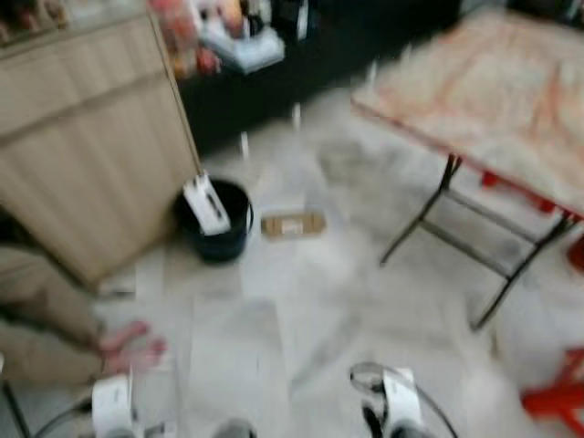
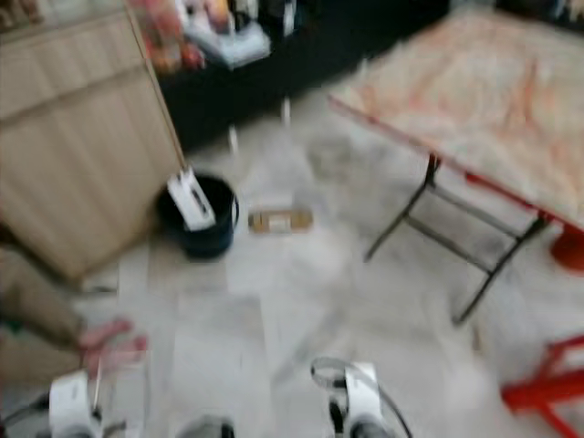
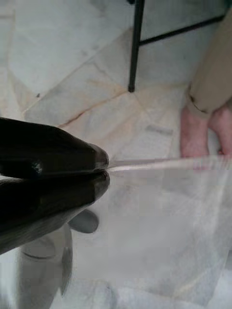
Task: Picking trash to rubbish bin
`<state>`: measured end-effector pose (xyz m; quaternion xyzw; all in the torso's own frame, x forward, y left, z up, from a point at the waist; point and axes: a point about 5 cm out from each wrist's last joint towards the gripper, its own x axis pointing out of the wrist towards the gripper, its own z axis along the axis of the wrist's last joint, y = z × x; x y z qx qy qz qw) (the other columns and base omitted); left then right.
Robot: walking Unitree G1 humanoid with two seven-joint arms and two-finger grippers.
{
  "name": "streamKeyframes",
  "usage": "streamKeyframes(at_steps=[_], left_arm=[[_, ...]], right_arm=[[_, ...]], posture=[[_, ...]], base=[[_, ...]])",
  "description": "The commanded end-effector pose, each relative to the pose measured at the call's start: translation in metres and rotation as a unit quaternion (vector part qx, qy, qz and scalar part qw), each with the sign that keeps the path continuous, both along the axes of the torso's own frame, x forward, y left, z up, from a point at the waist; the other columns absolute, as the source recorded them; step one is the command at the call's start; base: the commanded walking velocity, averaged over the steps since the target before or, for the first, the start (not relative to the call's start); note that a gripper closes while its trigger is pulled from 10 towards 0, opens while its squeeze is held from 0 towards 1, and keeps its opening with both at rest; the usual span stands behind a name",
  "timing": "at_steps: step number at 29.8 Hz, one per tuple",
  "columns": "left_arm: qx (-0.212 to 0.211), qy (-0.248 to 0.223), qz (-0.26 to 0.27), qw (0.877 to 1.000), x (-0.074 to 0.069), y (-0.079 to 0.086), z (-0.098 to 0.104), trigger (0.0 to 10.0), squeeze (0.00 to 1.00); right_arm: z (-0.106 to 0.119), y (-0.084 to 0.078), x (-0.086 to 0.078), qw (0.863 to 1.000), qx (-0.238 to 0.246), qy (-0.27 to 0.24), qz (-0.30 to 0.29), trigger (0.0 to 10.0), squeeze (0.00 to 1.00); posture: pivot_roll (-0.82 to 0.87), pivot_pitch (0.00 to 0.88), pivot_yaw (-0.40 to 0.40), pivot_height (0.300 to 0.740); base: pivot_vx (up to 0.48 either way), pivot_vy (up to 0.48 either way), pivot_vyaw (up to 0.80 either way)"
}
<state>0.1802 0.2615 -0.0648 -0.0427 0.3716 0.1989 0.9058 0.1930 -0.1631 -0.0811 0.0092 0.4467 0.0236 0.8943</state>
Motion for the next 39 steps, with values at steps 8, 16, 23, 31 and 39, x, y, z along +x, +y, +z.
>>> streamKeyframes(at_steps=[8, 16, 23, 31, 39], left_arm=[[0.006, -0.002, 0.002, 1.000, -0.001, -0.002, -0.001, 10.0, 0.00], [0.024, -0.002, -0.003, 1.000, 0.001, 0.002, 0.002, 10.0, 0.00], [0.032, -0.001, 0.003, 0.999, 0.000, 0.007, 0.003, 10.0, 0.00], [0.037, -0.001, 0.006, 0.999, -0.001, 0.011, 0.004, 10.0, 0.00], [0.040, 0.002, 0.005, 0.999, -0.002, 0.013, 0.004, 10.0, 0.00]], right_arm=[[-0.003, -0.007, -0.006, 1.000, -0.002, 0.009, -0.007, 10.0, 0.00], [0.000, -0.005, -0.002, 1.000, -0.001, 0.002, -0.008, 10.0, 0.00], [-0.002, -0.004, -0.005, 1.000, 0.001, 0.005, -0.011, 10.0, 0.00], [-0.003, -0.002, -0.007, 1.000, 0.002, 0.009, -0.008, 10.0, 0.00], [-0.003, 0.003, -0.007, 1.000, 0.000, 0.007, 0.003, 10.0, 0.00]], posture=[[0.08, 0.190, -0.028, 0.740], [0.08, 0.202, -0.027, 0.740], [0.09, 0.202, -0.020, 0.740], [0.10, 0.203, -0.008, 0.740], [0.11, 0.205, 0.002, 0.740]], base=[[0.000, 0.000, 0.00], [0.363, 0.000, 0.00], [0.387, 0.000, 0.00], [0.390, 0.000, 0.00], [0.390, 0.000, 0.00]])
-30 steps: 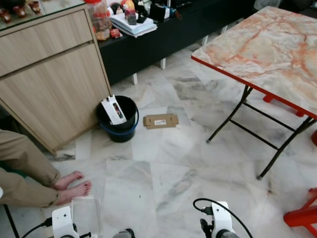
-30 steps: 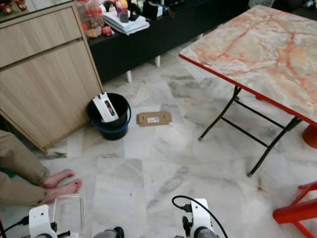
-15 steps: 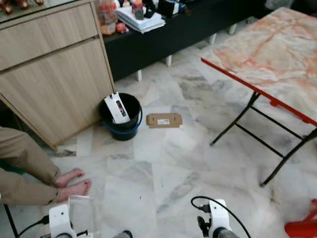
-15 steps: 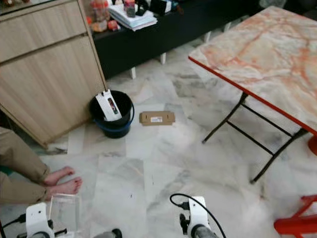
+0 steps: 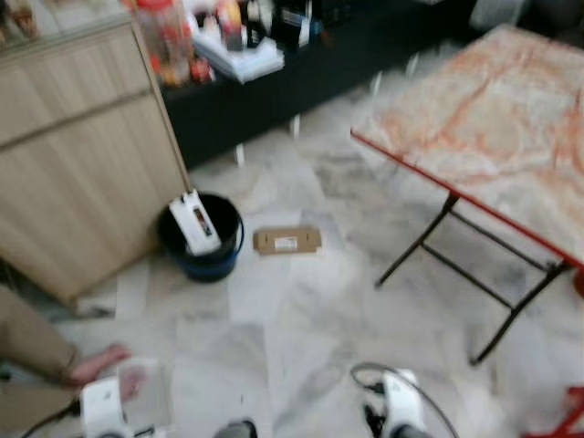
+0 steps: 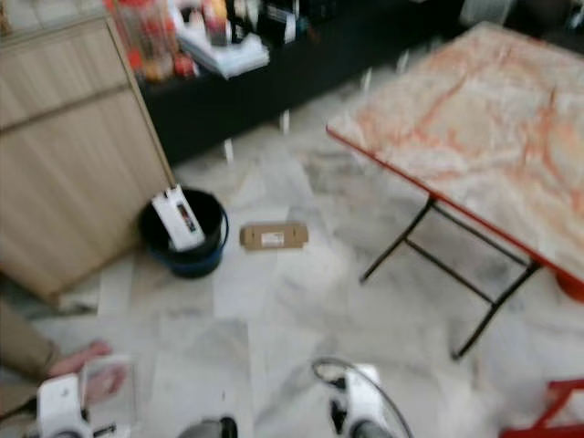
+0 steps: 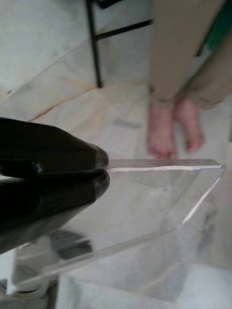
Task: Picking trash to rubbish bin
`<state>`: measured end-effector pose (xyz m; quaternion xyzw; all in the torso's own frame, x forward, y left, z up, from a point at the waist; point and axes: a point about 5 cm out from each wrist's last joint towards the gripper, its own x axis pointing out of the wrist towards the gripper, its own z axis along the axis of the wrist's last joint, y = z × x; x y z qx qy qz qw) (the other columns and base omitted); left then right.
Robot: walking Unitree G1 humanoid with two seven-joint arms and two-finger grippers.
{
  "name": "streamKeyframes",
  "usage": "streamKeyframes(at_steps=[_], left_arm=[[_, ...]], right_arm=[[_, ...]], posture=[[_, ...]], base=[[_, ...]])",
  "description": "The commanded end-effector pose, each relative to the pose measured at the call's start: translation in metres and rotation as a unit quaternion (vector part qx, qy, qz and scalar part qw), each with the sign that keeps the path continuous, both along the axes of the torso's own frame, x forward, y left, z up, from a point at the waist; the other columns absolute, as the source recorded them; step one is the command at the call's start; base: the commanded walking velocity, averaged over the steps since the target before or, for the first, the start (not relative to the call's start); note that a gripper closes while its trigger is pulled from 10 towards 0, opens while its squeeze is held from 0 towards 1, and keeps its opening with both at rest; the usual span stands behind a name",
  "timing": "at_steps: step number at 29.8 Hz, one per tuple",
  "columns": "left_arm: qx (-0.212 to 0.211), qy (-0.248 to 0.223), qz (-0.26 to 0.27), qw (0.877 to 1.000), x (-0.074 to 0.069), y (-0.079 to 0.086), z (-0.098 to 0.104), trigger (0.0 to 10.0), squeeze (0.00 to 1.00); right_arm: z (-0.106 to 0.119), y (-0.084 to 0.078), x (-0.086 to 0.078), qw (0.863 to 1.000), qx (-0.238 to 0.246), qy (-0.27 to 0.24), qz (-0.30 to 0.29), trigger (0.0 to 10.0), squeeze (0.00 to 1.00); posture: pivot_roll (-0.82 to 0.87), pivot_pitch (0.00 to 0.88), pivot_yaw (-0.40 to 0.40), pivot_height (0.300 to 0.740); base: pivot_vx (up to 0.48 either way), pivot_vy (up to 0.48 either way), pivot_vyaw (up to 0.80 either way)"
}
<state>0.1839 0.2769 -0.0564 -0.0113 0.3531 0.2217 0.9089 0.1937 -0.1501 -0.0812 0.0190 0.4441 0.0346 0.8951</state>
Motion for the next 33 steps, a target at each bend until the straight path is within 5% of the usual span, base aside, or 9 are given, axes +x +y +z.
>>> streamKeyframes(at_steps=[1, 33], left_arm=[[0.000, 0.012, -0.004, 1.000, -0.0060, -0.0019, -0.0040, 10.0, 0.00], [-0.002, 0.003, -0.008, 1.000, 0.0038, -0.0053, -0.0005, 10.0, 0.00]], right_arm=[[-0.0032, -0.0100, -0.0073, 1.000, -0.015, 0.009, 0.001, 10.0, 0.00], [-0.0019, -0.0119, -0.0048, 1.000, -0.025, 0.003, -0.007, 10.0, 0.00]], posture=[[0.11, 0.205, 0.002, 0.740], [0.12, 0.185, 0.006, 0.740]], base=[[0.390, 0.000, 0.00], [0.392, 0.000, 0.31]])
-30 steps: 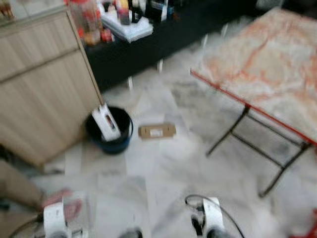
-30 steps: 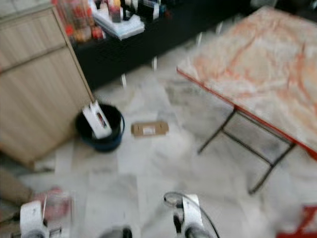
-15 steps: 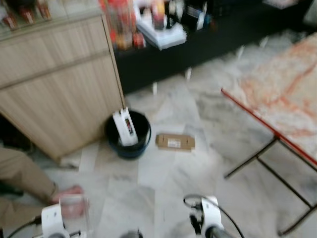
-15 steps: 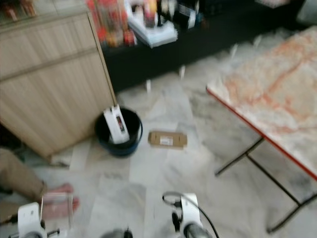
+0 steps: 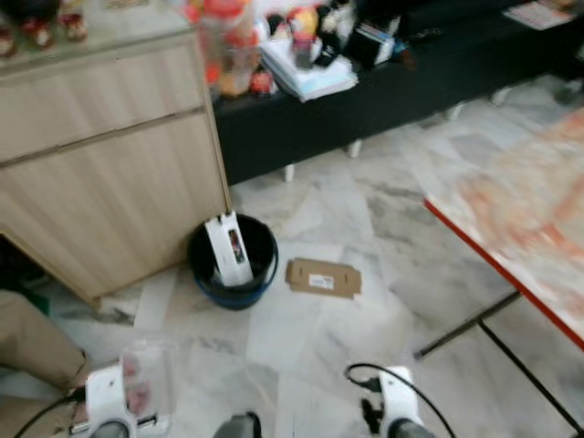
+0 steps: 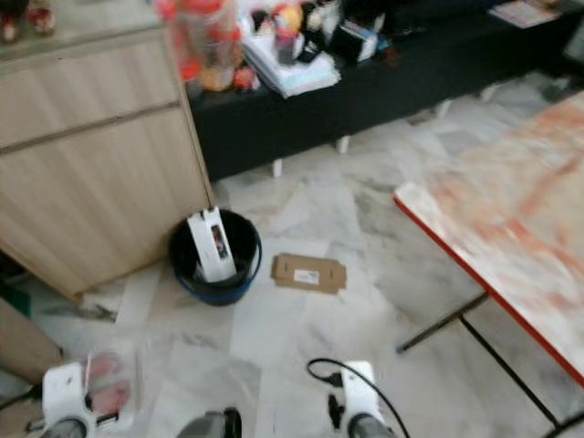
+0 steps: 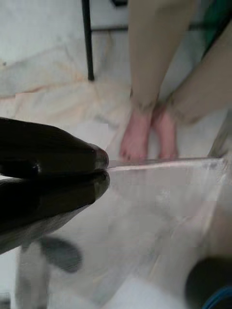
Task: Picking trash to rubbish bin
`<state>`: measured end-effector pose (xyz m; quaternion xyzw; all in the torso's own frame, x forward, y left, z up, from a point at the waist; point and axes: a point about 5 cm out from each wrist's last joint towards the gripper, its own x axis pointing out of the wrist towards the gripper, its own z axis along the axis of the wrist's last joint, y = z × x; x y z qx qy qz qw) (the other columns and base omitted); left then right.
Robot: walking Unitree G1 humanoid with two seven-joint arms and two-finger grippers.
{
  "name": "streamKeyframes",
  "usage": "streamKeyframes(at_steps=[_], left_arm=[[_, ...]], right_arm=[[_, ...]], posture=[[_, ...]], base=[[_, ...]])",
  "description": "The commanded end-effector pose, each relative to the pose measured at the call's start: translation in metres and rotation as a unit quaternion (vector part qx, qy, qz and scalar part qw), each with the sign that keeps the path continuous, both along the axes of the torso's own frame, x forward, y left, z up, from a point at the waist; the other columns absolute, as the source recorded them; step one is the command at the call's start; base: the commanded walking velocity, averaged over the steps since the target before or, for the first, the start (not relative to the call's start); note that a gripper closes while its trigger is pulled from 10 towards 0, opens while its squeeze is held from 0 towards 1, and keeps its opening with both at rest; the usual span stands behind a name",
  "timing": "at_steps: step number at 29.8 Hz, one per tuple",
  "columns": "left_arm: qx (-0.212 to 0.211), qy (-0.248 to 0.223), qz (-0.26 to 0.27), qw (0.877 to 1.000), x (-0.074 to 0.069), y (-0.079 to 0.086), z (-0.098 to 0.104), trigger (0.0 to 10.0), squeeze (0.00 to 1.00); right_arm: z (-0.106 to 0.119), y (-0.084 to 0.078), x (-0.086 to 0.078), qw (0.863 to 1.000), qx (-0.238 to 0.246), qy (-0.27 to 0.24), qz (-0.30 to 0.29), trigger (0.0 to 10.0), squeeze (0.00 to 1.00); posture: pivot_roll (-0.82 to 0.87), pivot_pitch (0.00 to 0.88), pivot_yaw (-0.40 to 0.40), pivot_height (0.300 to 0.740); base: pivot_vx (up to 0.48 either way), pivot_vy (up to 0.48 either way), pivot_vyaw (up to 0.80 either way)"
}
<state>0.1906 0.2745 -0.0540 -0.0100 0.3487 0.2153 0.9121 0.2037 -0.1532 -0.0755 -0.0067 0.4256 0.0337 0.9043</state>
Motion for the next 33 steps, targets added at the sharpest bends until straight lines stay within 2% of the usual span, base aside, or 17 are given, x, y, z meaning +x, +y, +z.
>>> streamKeyframes(at_steps=[1, 17, 22, 25, 30, 33], left_arm=[[-0.002, 0.008, -0.001, 1.000, -0.0028, -0.0030, -0.0029, 10.0, 0.00], [-0.003, 0.007, -0.004, 1.000, -0.0025, -0.0059, -0.0037, 10.0, 0.00], [0.005, 0.004, -0.015, 1.000, 0.0012, -0.0040, -0.0009, 10.0, 0.00], [0.011, 0.002, -0.017, 1.000, 0.0025, 0.0009, 0.0017, 10.0, 0.00], [0.013, 0.001, -0.015, 1.000, 0.0029, 0.0031, 0.0028, 10.0, 0.00], [0.013, 0.001, -0.026, 1.000, 0.0046, 0.0004, 0.0028, 10.0, 0.00]], right_arm=[[-0.0076, -0.0091, -0.0150, 1.000, -0.003, 0.024, -0.016, 10.0, 0.00], [-0.0085, -0.0115, -0.0171, 0.999, -0.008, 0.029, -0.012, 10.0, 0.00], [-0.0071, -0.0085, -0.0135, 0.999, -0.002, 0.026, -0.018, 10.0, 0.00], [-0.0069, -0.0065, -0.0130, 1.000, -0.007, 0.025, 0.001, 10.0, 0.00], [-0.0090, -0.0068, -0.0171, 0.999, -0.009, 0.032, 0.001, 10.0, 0.00], [-0.0094, -0.0076, -0.0180, 0.999, -0.005, 0.034, -0.010, 10.0, 0.00]], posture=[[0.12, 0.185, 0.006, 0.740], [0.12, 0.178, 0.003, 0.740], [0.13, 0.154, 0.009, 0.740], [0.13, 0.154, 0.008, 0.740], [0.14, 0.150, 0.009, 0.740], [0.13, 0.152, 0.008, 0.740]], base=[[0.394, 0.000, 0.00], [0.391, 0.000, 0.00], [0.400, 0.000, 0.00], [0.401, 0.000, 0.00], [0.399, 0.000, 0.77], [0.405, 0.000, 0.16]])
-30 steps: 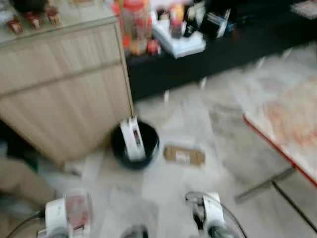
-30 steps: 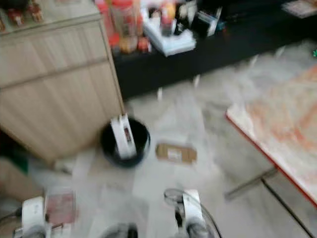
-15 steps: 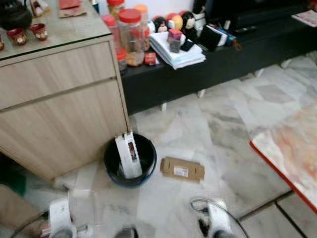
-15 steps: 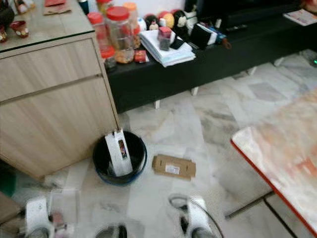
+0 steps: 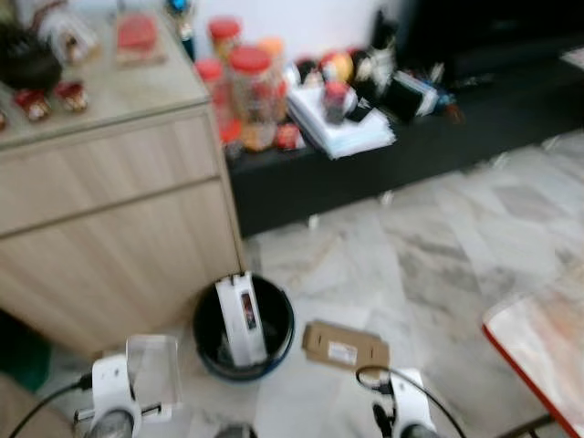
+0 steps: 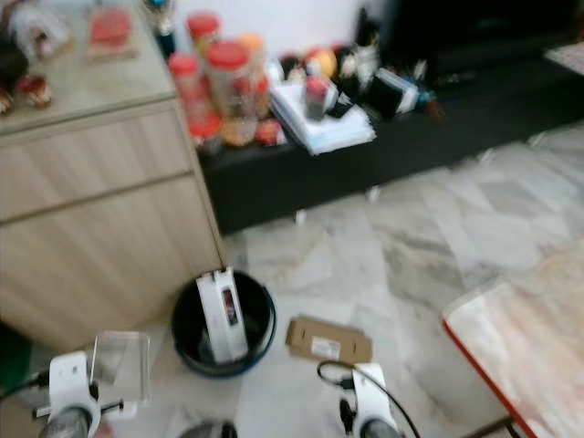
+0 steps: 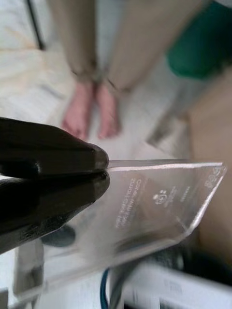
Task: Picking trash to rubbish bin
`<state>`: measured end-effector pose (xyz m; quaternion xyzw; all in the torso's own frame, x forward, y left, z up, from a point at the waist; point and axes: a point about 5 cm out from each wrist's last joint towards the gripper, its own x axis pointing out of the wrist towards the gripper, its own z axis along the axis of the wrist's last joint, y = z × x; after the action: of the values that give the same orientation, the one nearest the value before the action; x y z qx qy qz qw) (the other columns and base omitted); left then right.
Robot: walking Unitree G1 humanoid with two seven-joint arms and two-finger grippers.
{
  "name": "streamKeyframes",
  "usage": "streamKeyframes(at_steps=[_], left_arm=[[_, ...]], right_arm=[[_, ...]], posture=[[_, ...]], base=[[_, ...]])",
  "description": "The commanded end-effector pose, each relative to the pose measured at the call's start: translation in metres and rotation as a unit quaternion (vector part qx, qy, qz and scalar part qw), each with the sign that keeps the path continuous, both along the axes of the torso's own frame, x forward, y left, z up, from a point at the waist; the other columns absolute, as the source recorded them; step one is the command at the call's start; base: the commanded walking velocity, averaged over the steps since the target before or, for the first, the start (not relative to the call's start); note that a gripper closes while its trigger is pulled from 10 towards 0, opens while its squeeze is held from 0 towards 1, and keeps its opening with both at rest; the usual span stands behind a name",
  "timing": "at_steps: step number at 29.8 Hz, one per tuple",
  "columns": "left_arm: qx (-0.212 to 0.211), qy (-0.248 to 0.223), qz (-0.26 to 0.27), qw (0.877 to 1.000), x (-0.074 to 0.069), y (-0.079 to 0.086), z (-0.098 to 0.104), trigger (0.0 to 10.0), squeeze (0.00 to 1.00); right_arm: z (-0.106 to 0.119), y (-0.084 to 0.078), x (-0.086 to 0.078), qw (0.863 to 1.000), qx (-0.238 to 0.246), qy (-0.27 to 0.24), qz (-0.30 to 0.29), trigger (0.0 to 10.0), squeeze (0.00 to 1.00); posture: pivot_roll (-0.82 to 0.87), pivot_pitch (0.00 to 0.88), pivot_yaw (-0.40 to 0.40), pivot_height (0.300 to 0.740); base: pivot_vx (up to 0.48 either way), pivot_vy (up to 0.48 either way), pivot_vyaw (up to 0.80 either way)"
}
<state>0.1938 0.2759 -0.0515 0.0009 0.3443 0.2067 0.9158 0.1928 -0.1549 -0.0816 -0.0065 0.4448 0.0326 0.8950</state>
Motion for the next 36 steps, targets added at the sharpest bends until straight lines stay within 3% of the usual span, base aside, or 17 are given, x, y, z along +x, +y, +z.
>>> streamKeyframes(at_steps=[1, 14, 18, 20, 23, 25, 26, 31, 36], left_arm=[[0.005, 0.004, -0.014, 1.000, 0.001, -0.001, 0.000, 10.0, 0.00], [0.014, -0.017, -0.070, 0.997, 0.018, -0.016, 0.006, 10.0, 0.00], [0.010, -0.037, -0.157, 0.987, 0.040, -0.039, 0.014, 10.0, 0.00], [0.010, -0.038, -0.161, 0.986, 0.041, -0.040, 0.014, 10.0, 0.00], [0.008, -0.044, -0.296, 0.954, 0.062, -0.079, 0.022, 10.0, 0.00], [0.004, -0.042, -0.363, 0.931, 0.069, -0.100, 0.024, 10.0, 0.00], [0.000, -0.041, -0.375, 0.926, 0.070, -0.104, 0.025, 10.0, 0.00], [-0.010, -0.030, -0.393, 0.919, 0.075, -0.116, 0.026, 10.0, 0.00], [0.001, -0.021, -0.403, 0.915, 0.076, -0.116, 0.026, 10.0, 0.00]], right_arm=[[-0.003, -0.006, -0.007, 1.000, -0.004, 0.012, -0.009, 10.0, 0.00], [-0.004, -0.003, -0.007, 1.000, 0.000, 0.019, 0.010, 10.0, 0.00], [0.005, 0.003, 0.009, 0.999, 0.006, -0.002, 0.051, 10.0, 0.00], [0.005, 0.003, 0.010, 0.999, 0.006, -0.003, 0.053, 10.0, 0.00], [0.022, 0.015, 0.036, 0.993, 0.039, -0.045, 0.103, 10.0, 0.00], [0.032, 0.022, 0.050, 0.987, 0.050, -0.062, 0.140, 10.0, 0.00], [0.035, 0.024, 0.053, 0.985, 0.051, -0.068, 0.151, 10.0, 0.00], [0.052, 0.038, 0.074, 0.972, 0.062, -0.100, 0.203, 10.0, 0.00], [0.062, 0.046, 0.083, 0.965, 0.069, -0.122, 0.223, 10.0, 0.00]], posture=[[0.13, 0.152, 0.008, 0.740], [0.14, 0.171, 0.004, 0.740], [0.14, 0.175, -0.001, 0.740], [0.14, 0.175, -0.001, 0.740], [0.12, 0.175, -0.008, 0.740], [0.11, 0.174, -0.013, 0.740], [0.11, 0.174, -0.013, 0.740], [0.10, 0.176, -0.023, 0.740], [0.10, 0.178, -0.026, 0.740]], base=[[0.409, 0.000, 0.00], [0.403, 0.000, 0.00], [0.174, 0.000, 0.00], [0.000, 0.000, 0.00], [0.000, 0.000, 0.00], [0.000, 0.000, 0.00], [0.000, 0.000, 0.00], [0.000, 0.000, 0.00], [0.000, 0.000, 0.00]])
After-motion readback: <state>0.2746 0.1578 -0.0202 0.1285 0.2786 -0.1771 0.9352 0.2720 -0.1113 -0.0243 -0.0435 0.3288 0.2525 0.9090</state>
